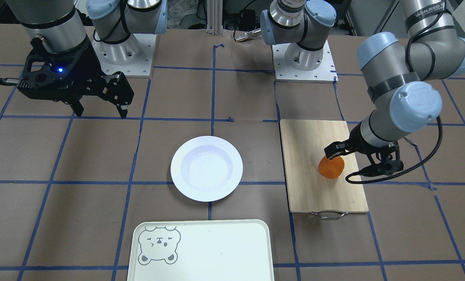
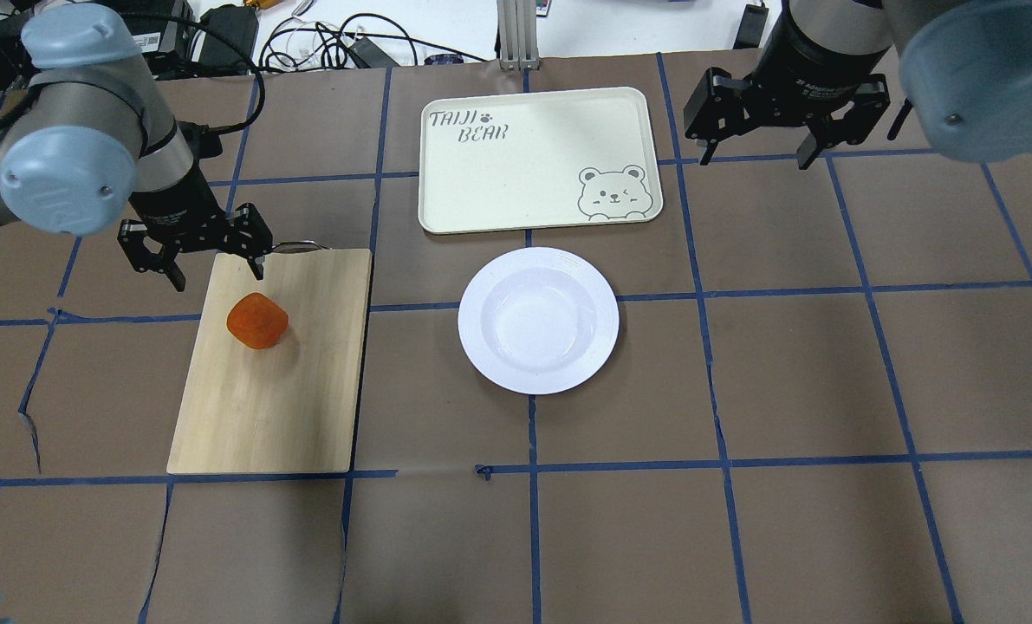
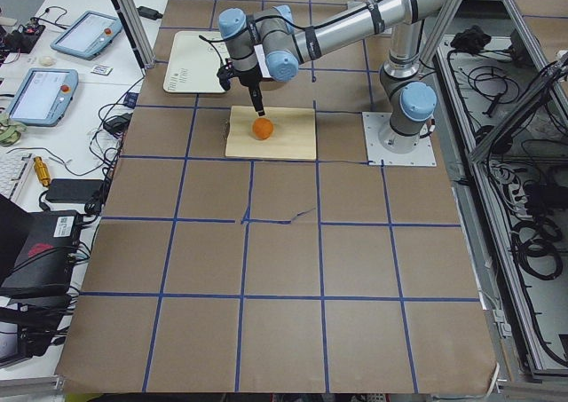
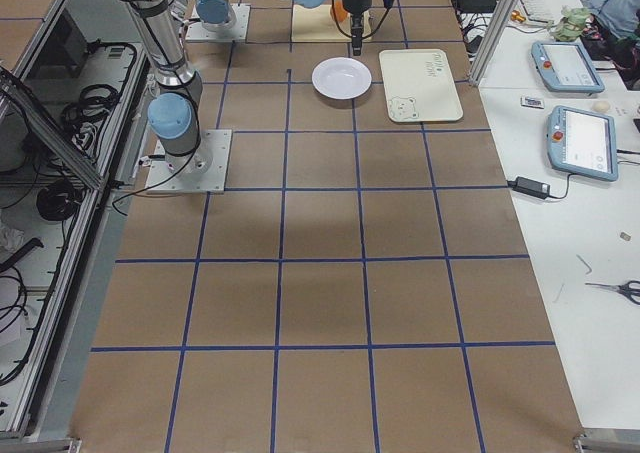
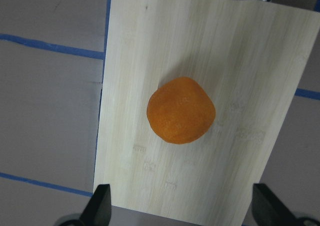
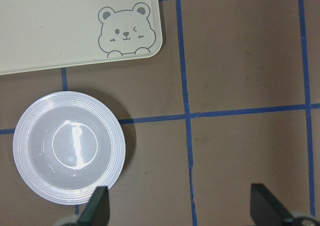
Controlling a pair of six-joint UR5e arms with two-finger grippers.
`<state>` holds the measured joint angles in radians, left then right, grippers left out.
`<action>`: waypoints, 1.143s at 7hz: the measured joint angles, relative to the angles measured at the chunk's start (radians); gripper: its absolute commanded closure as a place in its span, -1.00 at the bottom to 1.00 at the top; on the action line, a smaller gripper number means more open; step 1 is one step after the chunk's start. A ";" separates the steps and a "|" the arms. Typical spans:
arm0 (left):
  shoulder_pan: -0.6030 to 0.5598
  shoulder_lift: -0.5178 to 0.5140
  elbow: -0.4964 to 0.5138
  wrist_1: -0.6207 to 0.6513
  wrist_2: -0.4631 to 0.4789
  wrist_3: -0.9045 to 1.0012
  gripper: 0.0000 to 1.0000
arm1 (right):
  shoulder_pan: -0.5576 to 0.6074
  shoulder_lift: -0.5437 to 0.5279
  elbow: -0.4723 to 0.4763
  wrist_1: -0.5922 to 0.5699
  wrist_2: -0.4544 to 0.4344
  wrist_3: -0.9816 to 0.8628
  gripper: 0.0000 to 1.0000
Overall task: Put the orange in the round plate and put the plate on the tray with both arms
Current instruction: 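Lower the left gripper over the orange on the cutting board, then close the left gripper on the orange and lift it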
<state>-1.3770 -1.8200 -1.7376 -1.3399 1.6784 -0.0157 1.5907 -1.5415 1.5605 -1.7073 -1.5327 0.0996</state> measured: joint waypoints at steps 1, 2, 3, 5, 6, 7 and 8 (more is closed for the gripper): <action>0.001 -0.018 -0.029 0.049 -0.001 -0.001 -1.00 | 0.000 0.000 0.002 0.001 0.000 0.001 -1.00; 0.001 -0.040 -0.046 0.084 -0.001 -0.001 -1.00 | 0.000 0.000 0.003 0.002 -0.001 0.003 -1.00; 0.001 -0.064 -0.053 0.100 0.000 0.000 -1.00 | 0.000 0.000 0.004 0.002 -0.001 0.004 -1.00; 0.002 -0.112 -0.056 0.108 0.001 0.003 -1.00 | 0.000 0.000 0.004 0.002 -0.001 0.005 -1.00; 0.003 -0.130 -0.055 0.109 0.002 0.005 -1.00 | 0.000 0.000 0.004 0.003 -0.001 0.005 -1.00; 0.002 -0.142 -0.052 0.110 0.003 0.006 -1.00 | 0.000 0.001 0.005 0.003 -0.001 0.005 -1.00; 0.002 -0.150 -0.049 0.114 0.004 0.007 -0.97 | 0.000 0.001 0.005 0.004 -0.001 0.004 -1.00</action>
<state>-1.3749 -1.9702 -1.7870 -1.2258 1.6824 -0.0088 1.5907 -1.5403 1.5657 -1.7033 -1.5340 0.1040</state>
